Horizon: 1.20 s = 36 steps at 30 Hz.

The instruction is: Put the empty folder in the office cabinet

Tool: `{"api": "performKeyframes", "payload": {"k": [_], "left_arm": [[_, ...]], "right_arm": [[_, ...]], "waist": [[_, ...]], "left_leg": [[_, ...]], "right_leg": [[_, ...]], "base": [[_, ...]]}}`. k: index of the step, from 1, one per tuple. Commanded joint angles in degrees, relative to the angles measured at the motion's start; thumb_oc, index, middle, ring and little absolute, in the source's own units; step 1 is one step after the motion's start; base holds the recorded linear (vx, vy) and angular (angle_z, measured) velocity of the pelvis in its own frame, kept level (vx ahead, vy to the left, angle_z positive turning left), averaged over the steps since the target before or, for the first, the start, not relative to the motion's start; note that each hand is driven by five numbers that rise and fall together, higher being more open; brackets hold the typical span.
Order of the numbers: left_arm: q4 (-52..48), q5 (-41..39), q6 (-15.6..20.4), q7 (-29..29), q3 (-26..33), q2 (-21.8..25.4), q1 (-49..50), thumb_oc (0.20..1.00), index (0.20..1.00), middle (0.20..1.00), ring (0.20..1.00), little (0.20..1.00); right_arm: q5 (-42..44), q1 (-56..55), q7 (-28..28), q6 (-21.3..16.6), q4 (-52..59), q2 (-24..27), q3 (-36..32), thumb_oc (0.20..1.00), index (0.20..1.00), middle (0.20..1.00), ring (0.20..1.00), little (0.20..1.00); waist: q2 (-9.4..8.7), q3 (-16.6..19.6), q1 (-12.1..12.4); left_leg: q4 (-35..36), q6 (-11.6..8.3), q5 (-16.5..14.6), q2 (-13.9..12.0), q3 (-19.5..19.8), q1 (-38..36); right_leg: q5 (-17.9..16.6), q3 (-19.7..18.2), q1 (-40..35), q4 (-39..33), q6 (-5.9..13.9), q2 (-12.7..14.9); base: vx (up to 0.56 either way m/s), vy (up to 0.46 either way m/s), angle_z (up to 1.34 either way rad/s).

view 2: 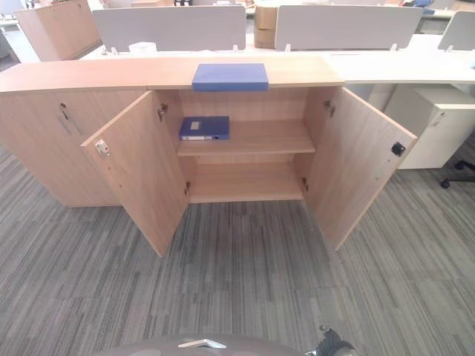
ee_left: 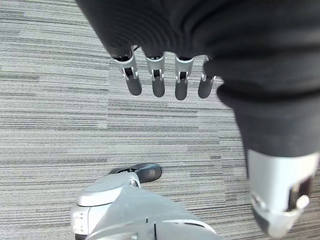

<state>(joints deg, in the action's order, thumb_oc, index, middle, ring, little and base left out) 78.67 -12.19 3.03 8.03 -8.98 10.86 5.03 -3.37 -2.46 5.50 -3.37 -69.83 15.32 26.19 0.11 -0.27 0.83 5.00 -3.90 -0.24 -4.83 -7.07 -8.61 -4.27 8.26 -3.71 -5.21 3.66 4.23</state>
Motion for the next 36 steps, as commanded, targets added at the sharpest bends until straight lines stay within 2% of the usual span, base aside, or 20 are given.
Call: {"api": "performKeyframes", "payload": {"k": [1, 8, 36], "left_arm": [[2.98, -0.76, 0.82, 0.17, 0.33, 0.69, -3.94, 1.000, 1.000, 1.000, 1.000, 1.000], [4.48, 1.54, 0.19, 0.69, 0.03, 0.55, -3.72, 1.000, 1.000, 1.000, 1.000, 1.000], [4.12, 2.03, 0.61, 0.27, -0.40, 0.66, -4.04, 1.000, 1.000, 1.000, 1.000, 1.000]], "right_arm": [[-0.78, 2.94, 0.13, -0.70, -1.30, -1.03, 2.28, 1.000, 1.000, 1.000, 1.000, 1.000], [-1.05, 3.19, 0.63, -0.57, -1.10, -1.30, 2.72, 1.000, 1.000, 1.000, 1.000, 1.000], [-0.22, 2.50, 1.02, -0.39, -1.83, -1.96, 2.52, 1.000, 1.000, 1.000, 1.000, 1.000]], "waist": [[-0.99, -1.60, 0.40], [-1.02, -1.48, 0.32], [-1.36, -1.29, 0.15]], "left_leg": [[0.00, 1.12, -1.02, 4.17, -0.42, 0.62], [0.00, 1.15, -1.02, 4.22, -0.59, 0.66], [0.00, 1.30, -1.38, 4.33, -0.90, 0.49]], "right_leg": [[3.56, -1.55, -3.61, 0.21, 1.33, -2.04], [3.53, -1.69, -3.47, 0.36, 1.31, -2.00], [3.02, -2.13, -3.34, 0.31, 1.39, -1.98]], "base": [[0.00, 0.000, 0.00], [0.00, 0.000, 0.00], [0.00, 0.000, 0.00]]}}
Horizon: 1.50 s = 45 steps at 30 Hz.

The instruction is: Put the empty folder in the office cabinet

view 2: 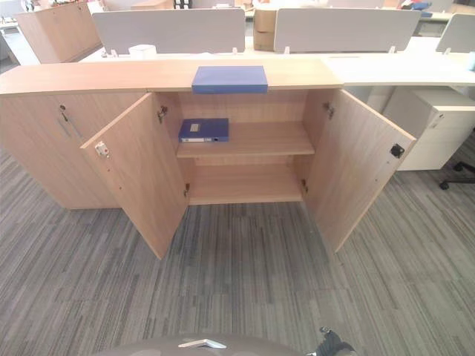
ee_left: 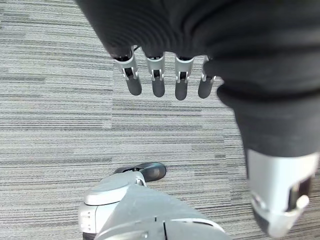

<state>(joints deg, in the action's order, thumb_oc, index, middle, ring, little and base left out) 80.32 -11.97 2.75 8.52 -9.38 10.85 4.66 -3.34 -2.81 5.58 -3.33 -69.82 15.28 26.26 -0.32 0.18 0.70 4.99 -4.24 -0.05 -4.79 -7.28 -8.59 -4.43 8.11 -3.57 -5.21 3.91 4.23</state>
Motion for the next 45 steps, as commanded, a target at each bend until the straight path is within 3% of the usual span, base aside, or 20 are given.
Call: {"api": "performKeyframes", "payload": {"k": [1, 14, 15, 16, 18, 19, 21, 23, 25, 28, 32, 34, 35, 37, 38, 39, 41, 43, 44, 45], "left_arm": [[2.50, 1.85, 0.88, -0.23, -0.03, 0.69, -3.71, 1.000, 1.000, 1.000, 1.000, 1.000], [1.98, 0.27, 0.73, -0.27, 1.39, 2.21, -3.81, 1.000, 1.000, 1.000, 1.000, 1.000], [1.99, 0.18, 0.69, -0.39, 1.49, 2.54, -3.99, 1.000, 1.000, 1.000, 1.000, 1.000], [1.97, -0.10, 0.47, -0.40, 1.51, 3.12, -4.31, 1.000, 1.000, 1.000, 1.000, 1.000], [1.01, -0.98, 0.37, -1.09, 1.28, 4.13, -5.01, 1.000, 1.000, 1.000, 1.000, 1.000], [1.40, -0.61, 0.23, -1.31, 1.07, 4.26, -5.10, 1.000, 1.000, 1.000, 1.000, 1.000], [2.23, -0.04, -0.03, -1.04, 1.47, 4.41, -4.53, 1.000, 1.000, 1.000, 1.000, 1.000], [3.26, 1.49, -0.11, -0.66, 1.65, 4.09, -3.07, 1.000, 1.000, 1.000, 1.000, 1.000], [3.19, 1.73, 0.27, -0.57, 2.12, 3.75, -1.96, 1.000, 1.000, 1.000, 1.000, 1.000], [3.41, 2.81, 0.21, -1.46, 2.51, 3.15, -1.63, 1.000, 1.000, 1.000, 1.000, 1.000], [3.27, 3.43, 0.40, -1.39, 3.55, 2.33, 0.93, 1.000, 1.000, 1.000, 1.000, 1.000], [2.99, 3.84, 0.60, -1.37, 3.81, 2.18, 2.15, 1.000, 1.000, 1.000, 1.000, 1.000], [2.64, 4.64, 0.74, -1.25, 3.90, 2.37, 2.65, 1.000, 1.000, 1.000, 1.000, 1.000], [2.64, 4.65, 0.75, -1.24, 3.91, 2.39, 2.69, 1.000, 1.000, 1.000, 1.000, 1.000], [2.84, 4.68, 0.70, -1.31, 4.08, 3.00, 2.30, 1.000, 1.000, 1.000, 1.000, 1.000], [2.87, 4.67, 0.71, -1.31, 4.09, 3.05, 2.29, 1.000, 1.000, 1.000, 1.000, 1.000], [3.67, 4.49, 0.82, -1.69, 3.93, 4.67, 0.68, 1.000, 1.000, 1.000, 1.000, 1.000], [3.58, 4.29, 0.66, -1.51, 3.28, 5.76, -0.66, 1.000, 1.000, 1.000, 1.000, 1.000], [3.58, 4.29, 0.66, -1.51, 3.28, 5.76, -0.66, 1.000, 1.000, 1.000, 1.000, 1.000], [3.24, 4.80, 0.72, -1.64, 2.14, 6.20, -1.49, 1.000, 1.000, 1.000, 1.000, 1.000]], "right_arm": [[-0.23, 2.86, 0.92, -0.45, -1.87, -1.93, 2.47, 1.000, 1.000, 1.000, 1.000, 1.000], [-0.22, 2.79, 1.19, -0.28, -0.78, -1.36, 2.44, 1.000, 1.000, 1.000, 1.000, 1.000], [-0.19, 3.07, 1.31, -0.23, -0.46, -1.22, 2.70, 1.000, 1.000, 1.000, 1.000, 1.000], [-0.20, 3.80, 1.53, -0.19, 0.68, -0.85, 3.15, 1.000, 1.000, 1.000, 1.000, 1.000], [-0.47, 4.68, 1.62, -0.01, 2.28, 0.02, 3.97, 1.000, 1.000, 1.000, 1.000, 1.000], [-0.58, 5.04, 1.67, 0.04, 2.65, 0.31, 4.31, 1.000, 1.000, 1.000, 1.000, 1.000], [-0.09, 4.98, 1.45, 0.19, 2.86, 0.75, 3.90, 1.000, 1.000, 1.000, 1.000, 1.000], [0.69, 4.74, 1.54, 0.15, 3.62, 1.18, 3.33, 1.000, 1.000, 1.000, 1.000, 1.000], [1.14, 4.27, 1.71, -0.04, 4.42, 1.73, 3.43, 1.000, 1.000, 1.000, 1.000, 1.000], [1.56, 4.44, 1.22, -0.02, 4.11, 2.18, 2.59, 1.000, 1.000, 1.000, 1.000, 1.000], [1.80, 4.00, 1.48, -0.28, 3.60, 2.45, 1.77, 1.000, 1.000, 1.000, 1.000, 1.000], [2.25, 3.95, 1.65, -0.52, 3.84, 2.61, 1.29, 1.000, 1.000, 1.000, 1.000, 1.000], [0.85, 3.40, 1.96, -0.52, 2.13, 2.24, 1.11, 1.000, 1.000, 1.000, 1.000, 1.000], [0.81, 3.38, 1.95, -0.55, 2.09, 2.20, 1.12, 1.000, 1.000, 1.000, 1.000, 1.000], [-0.45, 3.84, 2.32, -0.54, 1.15, 1.68, 1.64, 1.000, 1.000, 1.000, 1.000, 1.000], [-0.47, 3.86, 2.31, -0.57, 1.11, 1.61, 1.63, 1.000, 1.000, 1.000, 1.000, 1.000], [-0.91, 3.86, 2.41, -0.68, -0.23, 0.36, 1.39, 1.000, 1.000, 1.000, 1.000, 1.000], [-1.00, 4.35, 2.69, -0.63, -0.56, -0.18, 1.55, 1.000, 1.000, 1.000, 1.000, 1.000], [-1.00, 4.35, 2.69, -0.63, -0.56, -0.18, 1.55, 1.000, 1.000, 1.000, 1.000, 1.000], [-0.82, 5.77, 2.63, -0.91, 0.41, -0.51, 2.54, 1.000, 1.000, 1.000, 1.000, 1.000]], "waist": [[-0.92, -1.75, 0.27], [-0.99, -3.14, 0.47], [-1.26, -3.93, 0.73], [-2.08, -6.48, 1.43], [-2.58, -9.88, 2.46], [-2.72, -10.71, 2.45], [-2.51, -10.96, 3.33], [-1.33, -10.98, 4.87], [0.02, -11.84, 6.89], [0.01, -12.68, 8.10], [0.97, -10.52, 9.75], [1.68, -9.29, 10.75], [2.14, -7.50, 11.64], [2.01, -7.53, 11.75], [1.21, -6.35, 12.29], [1.02, -6.26, 12.22], [-1.97, -4.33, 13.08], [-4.30, -3.45, 13.04], [-4.30, -3.45, 13.04], [-5.68, -3.36, 12.88]], "left_leg": [[0.01, 1.63, -1.58, 4.30, -0.73, 0.48], [-1.46, 1.06, -1.33, 3.45, -0.77, 0.74], [-5.30, 0.74, -1.83, 3.00, -0.53, 2.92], [-16.29, -0.71, -0.59, 2.19, -0.36, 9.35], [-31.18, -2.69, 6.80, 0.88, 1.59, 19.02], [-33.81, -2.69, 8.47, 0.33, 2.25, 22.11], [-31.14, -1.84, 8.82, -1.52, 0.04, 26.00], [-21.51, -1.55, 11.02, -2.72, -0.79, 27.23], [-9.63, -3.11, 16.52, -3.65, -0.39, 29.60], [-2.10, -4.12, 18.13, -5.94, -4.84, 33.14], [-0.44, -5.12, 20.19, -8.81, -6.23, 33.36], [-0.39, -6.60, 22.61, -10.46, -5.79, 33.68], [-0.86, -7.26, 24.84, -12.44, -7.00, 33.51], [-0.88, -7.25, 24.75, -12.39, -7.20, 33.36], [-0.96, -6.67, 24.71, -12.04, -5.43, 33.24], [-0.98, -6.67, 24.69, -11.87, -5.44, 33.35], [-5.60, -6.23, 25.48, -10.23, -4.71, 34.31], [-8.71, -4.36, 22.38, -8.32, -4.60, 34.76], [-8.71, -4.36, 22.38, -8.32, -4.60, 34.76], [-9.18, -2.14, 18.76, -6.58, -5.84, 33.74]], "right_leg": [[3.18, -1.99, -3.46, 0.30, 1.13, -1.97], [4.20, -1.81, -3.11, 1.83, 0.54, -2.53], [4.44, -1.94, -2.73, 2.24, 0.27, -2.54], [4.87, -2.40, -2.68, 2.90, -0.73, -2.25], [5.19, -2.44, -2.45, 4.17, -2.31, -2.36], [5.58, -2.50, -2.57, 4.42, -2.75, -2.50], [6.93, -2.82, -3.95, 4.05, -2.99, -2.85], [8.09, -3.79, -5.75, 3.52, -2.70, -3.36], [9.93, -4.82, -8.79, 3.06, -2.61, -3.80], [12.55, -5.30, -12.65, 3.13, -2.24, -2.87], [15.54, -9.40, -16.20, 3.28, -1.64, -2.67], [17.50, -12.27, -19.15, 3.14, -1.53, -2.28], [20.31, -15.30, -23.43, 3.93, -0.65, -0.53], [20.40, -15.37, -23.43, 4.02, -0.61, -0.36], [21.21, -16.47, -23.91, 4.82, 0.63, 1.84], [21.33, -16.34, -23.82, 4.90, 0.66, 1.95], [14.75, -17.02, -24.25, 6.23, 3.82, 6.01], [3.17, -16.89, -21.43, 9.28, 6.13, 8.08], [3.17, -16.89, -21.43, 9.28, 6.13, 8.08], [-8.54, -16.49, -17.84, 15.01, 7.94, 8.91]], "base": [[0.00, 0.000, 0.00], [-0.01, -0.033, 0.00], [-0.14, -0.161, 0.00], [-0.20, -0.245, 0.06], [-0.16, -0.232, -0.04], [0.01, -0.133, -0.02], [0.20, -0.027, 0.01], [0.33, 0.110, -0.07], [0.36, 0.116, -0.52], [0.30, 0.098, -0.23], [0.34, 0.145, -0.42], [0.63, 0.316, -0.51], [0.77, 0.405, -0.56], [0.46, 0.266, -0.43], [0.33, 0.220, -0.54], [0.76, 0.435, -0.66], [0.74, 0.367, -0.83], [0.40, 0.208, -0.35], [0.36, 0.235, -0.17], [0.23, 0.162, -0.03]]}}
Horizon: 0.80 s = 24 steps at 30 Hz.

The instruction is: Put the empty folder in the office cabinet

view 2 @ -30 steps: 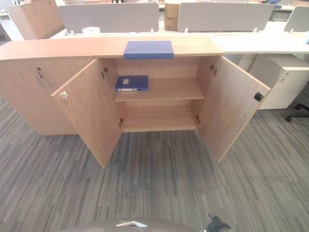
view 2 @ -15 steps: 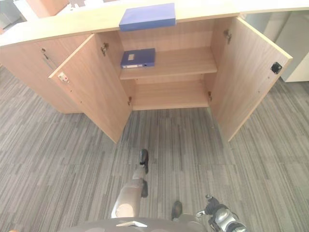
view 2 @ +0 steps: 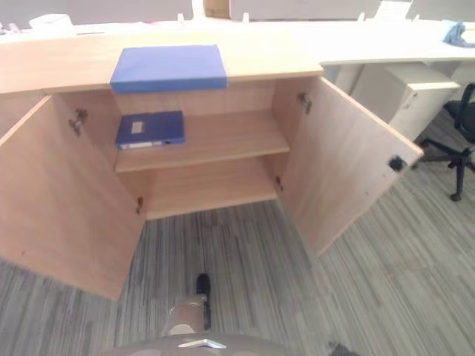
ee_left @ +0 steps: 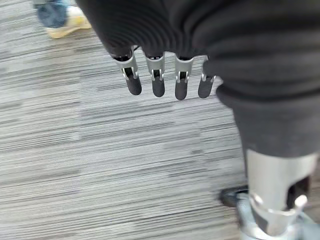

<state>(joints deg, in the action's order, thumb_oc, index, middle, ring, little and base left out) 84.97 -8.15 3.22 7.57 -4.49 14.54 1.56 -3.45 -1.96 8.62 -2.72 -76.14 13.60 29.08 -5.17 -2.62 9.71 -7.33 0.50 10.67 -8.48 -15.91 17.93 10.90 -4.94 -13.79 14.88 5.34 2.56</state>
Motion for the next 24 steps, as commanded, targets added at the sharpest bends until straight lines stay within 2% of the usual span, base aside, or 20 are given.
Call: {"api": "performKeyframes", "payload": {"k": [1, 2, 3, 5, 6, 7, 8, 10, 11, 15, 17, 20, 22, 23, 24], "left_arm": [[-1.41, 0.98, 0.25, -0.69, -2.76, 2.51, 1.61, 1.000, 1.000, 1.000, 1.000, 1.000], [-2.22, 1.26, 0.26, -1.31, -4.38, 2.87, 0.58, 1.000, 1.000, 1.000, 1.000, 1.000], [-2.74, 0.87, 0.44, -1.71, -5.23, 3.17, -0.44, 1.000, 1.000, 1.000, 1.000, 1.000], [-4.25, -0.24, 0.77, -2.12, -6.53, 3.96, -2.90, 1.000, 1.000, 1.000, 1.000, 1.000], [-6.07, -0.87, 1.17, -2.70, -7.61, 4.51, -4.93, 1.000, 1.000, 1.000, 1.000, 1.000], [-6.07, -0.87, 1.17, -2.70, -7.61, 4.51, -4.93, 1.000, 1.000, 1.000, 1.000, 1.000], [-7.14, -1.35, 1.52, -3.00, -8.25, 4.38, -5.91, 1.000, 1.000, 1.000, 1.000, 1.000], [-7.86, -1.41, 1.49, -3.20, -8.57, 4.02, -6.44, 1.000, 1.000, 1.000, 1.000, 1.000], [-6.52, -2.62, 0.80, -2.18, -8.05, 9.55, -11.31, 1.000, 1.000, 1.000, 1.000, 1.000], [-16.25, -2.44, 3.35, -3.53, -9.14, 7.11, -5.77, 1.000, 1.000, 1.000, 1.000, 1.000], [-16.33, -2.44, 3.31, -3.54, -9.16, 7.10, -5.71, 1.000, 1.000, 1.000, 1.000, 1.000], [-16.43, -1.61, 3.97, -3.34, -9.42, 5.59, -4.06, 1.000, 1.000, 1.000, 1.000, 1.000], [-14.90, -0.08, 4.14, -4.56, -8.87, 4.83, -3.56, 1.000, 1.000, 1.000, 1.000, 1.000], [-14.90, -0.08, 4.14, -4.56, -8.87, 4.83, -3.56, 1.000, 1.000, 1.000, 1.000, 1.000], [-14.99, 1.06, 4.26, -5.90, -8.59, 4.40, -3.15, 1.000, 1.000, 1.000, 1.000, 1.000]], "right_arm": [[-0.71, 4.92, -0.41, -1.52, 6.72, 1.16, -0.28, 1.000, 1.000, 1.000, 1.000, 1.000], [-0.82, 6.37, -1.27, -2.14, 8.36, 1.16, 0.14, 1.000, 1.000, 1.000, 1.000, 1.000], [-1.18, 7.10, -1.84, -2.23, 9.02, 1.08, 0.48, 1.000, 1.000, 1.000, 1.000, 1.000], [-2.21, 7.52, -2.40, -1.90, 9.05, 0.80, 1.06, 1.000, 1.000, 1.000, 1.000, 1.000], [-2.84, 7.43, -2.57, -1.54, 8.95, 0.66, 1.84, 1.000, 1.000, 1.000, 1.000, 1.000], [-2.84, 7.43, -2.57, -1.54, 8.95, 0.66, 1.84, 1.000, 1.000, 1.000, 1.000, 1.000], [-2.87, 7.33, -2.64, -1.28, 8.90, 0.63, 2.06, 1.000, 1.000, 1.000, 1.000, 1.000], [-2.77, 7.12, -2.74, -1.19, 9.09, 0.61, 2.00, 1.000, 1.000, 1.000, 1.000, 1.000], [-2.68, 7.31, -1.47, -1.40, 9.99, 1.41, 2.41, 1.000, 1.000, 1.000, 1.000, 1.000], [-1.96, 5.96, -2.72, -0.83, 13.08, 3.92, -0.54, 1.000, 1.000, 1.000, 1.000, 1.000], [-1.97, 5.92, -2.71, -0.82, 13.11, 3.95, -0.56, 1.000, 1.000, 1.000, 1.000, 1.000], [-4.24, 5.36, -3.11, -1.31, 12.69, 5.14, -0.78, 1.000, 1.000, 1.000, 1.000, 1.000], [-4.08, 5.30, -3.32, -1.58, 12.19, 5.36, -0.71, 1.000, 1.000, 1.000, 1.000, 1.000], [-4.08, 5.30, -3.32, -1.58, 12.19, 5.36, -0.71, 1.000, 1.000, 1.000, 1.000, 1.000], [-3.82, 4.72, -3.59, -1.91, 13.46, 5.80, -0.74, 1.000, 1.000, 1.000, 1.000, 1.000]], "waist": [[-0.82, -0.56, 3.87], [-0.40, -1.09, 3.24], [0.05, -1.42, 1.97], [1.18, -2.11, -1.33], [2.16, -2.85, -3.95], [2.16, -2.85, -3.95], [2.65, -3.24, -5.24], [2.81, -3.31, -5.90], [2.91, -3.03, -7.68], [3.24, -4.01, -7.42], [3.26, -4.03, -7.45], [3.57, -3.07, -6.80], [3.90, -3.14, -6.02], [3.90, -3.14, -6.02], [4.26, -3.29, -5.52]], "left_leg": [[3.13, -6.88, 8.04, -2.89, 2.79, 7.23], [3.18, -4.73, 4.80, -2.21, 1.03, 4.60], [4.14, -3.96, 3.06, -1.49, 0.45, 2.03], [5.98, -3.08, 0.17, 0.06, 0.35, -3.30], [7.12, -2.76, -1.61, 1.41, 0.95, -7.48], [7.12, -2.76, -1.61, 1.41, 0.95, -7.48], [8.26, -2.78, -2.35, 2.13, 1.84, -9.90], [8.90, -2.82, -2.76, 2.57, 2.50, -11.16], [9.76, -3.37, -3.04, 2.94, 2.57, -13.33], [8.48, -3.33, -4.94, 3.85, 5.80, -14.87], [8.46, -3.33, -4.96, 3.85, 5.84, -14.90], [9.08, -4.50, -4.69, 3.11, 6.67, -14.80], [8.86, -6.03, -2.87, 1.49, 7.55, -13.42], [8.86, -6.03, -2.87, 1.49, 7.55, -13.42], [9.11, -7.49, -1.10, 0.20, 8.40, -12.69]], "right_leg": [[-23.87, -3.44, -7.62, -5.08, 6.50, 10.57], [-27.02, 0.76, -1.64, -0.47, 6.02, 10.87], [-27.42, 2.31, 1.87, 1.69, 5.18, 10.84], [-23.96, 6.33, 7.85, 1.70, 4.01, 10.22], [-18.52, 9.69, 11.51, -0.46, 3.45, 9.12], [-18.52, 9.69, 11.51, -0.46, 3.45, 9.12], [-16.32, 10.88, 13.03, -3.00, 3.33, 8.22], [-14.97, 11.43, 13.35, -5.66, 3.55, 7.70], [-15.20, 10.53, 13.72, -7.64, 3.90, 7.19], [-16.64, 9.79, 13.66, -11.72, 4.58, 8.60], [-16.65, 9.84, 13.58, -11.76, 4.58, 8.60], [-15.39, 9.88, 10.17, -15.77, 4.80, 8.75], [-13.32, 10.59, 8.63, -17.86, 3.65, 7.16], [-13.32, 10.59, 8.63, -17.86, 3.65, 7.16], [-12.24, 10.80, 7.60, -18.76, 2.83, 5.74]], "base": [[0.39, 0.368, -0.03], [0.25, 0.321, -0.25], [0.35, 0.447, -0.58], [0.41, 0.340, -0.37], [0.39, 0.225, 0.11], [0.40, 0.178, 0.68], [0.14, 0.041, 0.61], [0.25, 0.051, 0.75], [0.34, 0.062, 0.65], [0.15, -0.036, 0.43], [0.03, -0.068, 0.67], [0.00, -0.156, 0.36], [-0.10, -0.182, 0.31], [-0.11, -0.202, -0.07], [-0.08, -0.205, -0.06]]}}
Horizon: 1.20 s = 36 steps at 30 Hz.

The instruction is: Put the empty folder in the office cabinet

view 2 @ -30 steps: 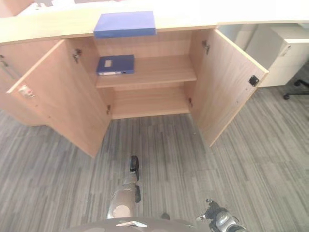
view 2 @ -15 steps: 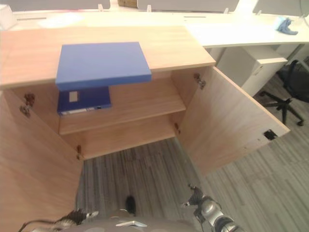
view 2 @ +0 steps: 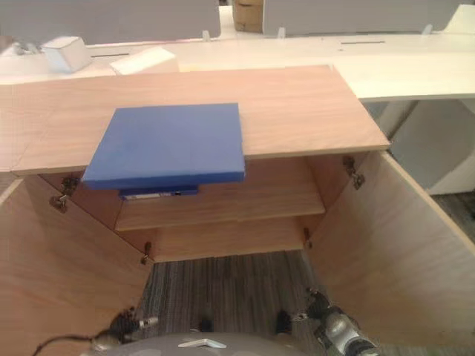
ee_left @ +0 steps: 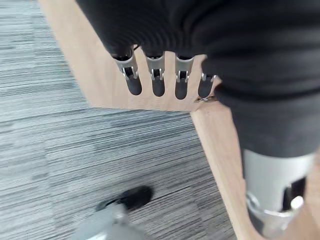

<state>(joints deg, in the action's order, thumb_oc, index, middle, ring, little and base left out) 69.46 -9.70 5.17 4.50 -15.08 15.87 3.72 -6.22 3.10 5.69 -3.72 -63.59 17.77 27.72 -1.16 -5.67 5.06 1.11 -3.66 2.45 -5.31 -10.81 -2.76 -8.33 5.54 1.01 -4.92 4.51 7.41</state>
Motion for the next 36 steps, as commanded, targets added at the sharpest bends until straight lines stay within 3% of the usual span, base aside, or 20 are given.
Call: {"api": "performKeyframes", "payload": {"k": [1, 4, 7, 11, 15, 18, 24, 25, 32, 36], "left_arm": [[-0.66, 3.06, 2.66, -3.88, 2.20, 2.86, -4.86, 1.000, 1.000, 1.000, 1.000, 1.000], [-6.47, 4.81, 3.08, -6.16, 3.11, 2.55, -2.40, 1.000, 1.000, 1.000, 1.000, 1.000], [-13.02, 7.65, 3.58, -9.06, 4.33, 2.98, -0.42, 1.000, 1.000, 1.000, 1.000, 1.000], [-25.53, 16.55, 3.88, -11.65, 5.71, 6.16, 5.56, 1.000, 1.000, 1.000, 1.000, 1.000], [-31.78, 23.05, 4.10, -12.83, 8.05, 9.14, 9.13, 1.000, 1.000, 1.000, 1.000, 1.000], [-39.69, 30.10, 4.23, -15.15, 14.08, 13.23, 14.63, 1.000, 1.000, 1.000, 1.000, 1.000], [-47.81, 36.03, 4.28, -19.08, 23.39, 16.67, 19.16, 1.000, 1.000, 1.000, 1.000, 1.000], [-52.51, 42.06, 3.62, -22.66, 27.69, 19.93, 20.15, 1.000, 1.000, 1.000, 1.000, 1.000], [-59.17, 50.52, 2.20, -26.61, 33.11, 23.92, 21.18, 1.000, 1.000, 1.000, 1.000, 1.000], [-59.85, 52.97, 1.94, -28.49, 31.94, 26.36, 18.63, 1.000, 1.000, 1.000, 1.000, 1.000]], "right_arm": [[-0.68, -0.63, -1.21, -1.10, 1.54, 1.82, 0.42, 1.000, 1.000, 1.000, 1.000, 1.000], [-0.79, -1.40, -2.21, -1.51, 2.50, 2.66, -0.39, 1.000, 1.000, 1.000, 1.000, 1.000], [-0.87, -1.08, -4.15, -2.04, 3.10, 3.69, -2.14, 1.000, 1.000, 1.000, 1.000, 1.000], [-1.61, -2.64, -4.56, -2.31, 5.94, 5.48, -3.70, 1.000, 1.000, 1.000, 1.000, 1.000], [-1.64, -4.10, -4.24, -2.56, 6.05, 6.03, -5.61, 1.000, 1.000, 1.000, 1.000, 1.000], [-1.39, -5.09, -4.12, -2.61, 6.14, 5.84, -7.29, 1.000, 1.000, 1.000, 1.000, 1.000], [-0.73, -6.95, -2.80, -2.68, 6.89, 5.69, -8.65, 1.000, 1.000, 1.000, 1.000, 1.000], [-0.50, -7.52, -2.74, -2.92, 6.68, 5.54, -9.46, 1.000, 1.000, 1.000, 1.000, 1.000], [0.14, -7.58, -2.98, -3.06, 5.66, 4.69, -9.81, 1.000, 1.000, 1.000, 1.000, 1.000], [0.80, -7.51, -3.29, -3.41, 5.69, 4.37, -9.36, 1.000, 1.000, 1.000, 1.000, 1.000]], "waist": [[0.48, -0.40, -0.53], [1.28, -0.95, 0.31], [1.44, -1.90, 0.75], [1.70, -1.33, 0.40], [2.84, 0.40, 0.18], [3.08, 1.59, 0.91], [2.71, 2.08, 1.45], [2.68, 2.20, 1.65], [2.13, 2.50, 1.42], [1.90, 2.63, 0.51]], "left_leg": [[1.07, -3.85, 7.90, -3.53, 3.77, 8.23], [1.66, -5.18, 10.11, -4.76, 4.74, 8.81], [-0.05, -6.60, 12.21, -5.83, 4.33, 10.77], [-1.58, -5.51, 8.47, -6.74, 2.86, 7.75], [2.51, -5.66, 9.00, -7.33, 1.89, 5.34], [2.99, -5.84, 8.58, -7.70, 1.24, 4.26], [3.11, -6.05, 7.70, -7.44, 1.70, 3.63], [3.19, -6.04, 7.07, -7.14, 2.00, 3.56], [3.29, -5.90, 6.11, -6.65, 1.88, 3.15], [3.39, -5.93, 5.74, -6.55, 1.47, 2.88]], "right_leg": [[7.39, 0.85, -7.97, 0.66, 3.18, 0.17], [8.96, 2.38, -9.69, -0.08, 2.31, -1.44], [9.34, 4.48, -9.96, -0.08, 2.23, -0.91], [8.95, 6.06, -9.62, 0.00, 2.00, -0.35], [9.75, 7.05, -10.05, -0.08, 2.22, -1.21], [10.10, 7.42, -11.03, -0.08, 2.62, -0.94], [10.18, 7.37, -11.78, -0.08, 2.72, -0.39], [10.02, 7.35, -11.78, -0.08, 2.91, -0.07], [9.60, 6.52, -11.53, -0.08, 3.18, 0.34], [9.47, 5.95, -11.28, -0.08, 3.30, 0.44]], "base": [[-0.12, -0.289, 0.05], [-0.09, -0.177, 0.21], [-0.15, -0.078, 0.16], [-0.09, -0.020, 0.10], [0.05, 0.024, 0.17], [0.08, 0.033, 0.00], [0.04, 0.027, 0.06], [0.04, 0.027, 0.16], [0.04, 0.012, 0.00], [0.04, 0.011, -0.05]]}}
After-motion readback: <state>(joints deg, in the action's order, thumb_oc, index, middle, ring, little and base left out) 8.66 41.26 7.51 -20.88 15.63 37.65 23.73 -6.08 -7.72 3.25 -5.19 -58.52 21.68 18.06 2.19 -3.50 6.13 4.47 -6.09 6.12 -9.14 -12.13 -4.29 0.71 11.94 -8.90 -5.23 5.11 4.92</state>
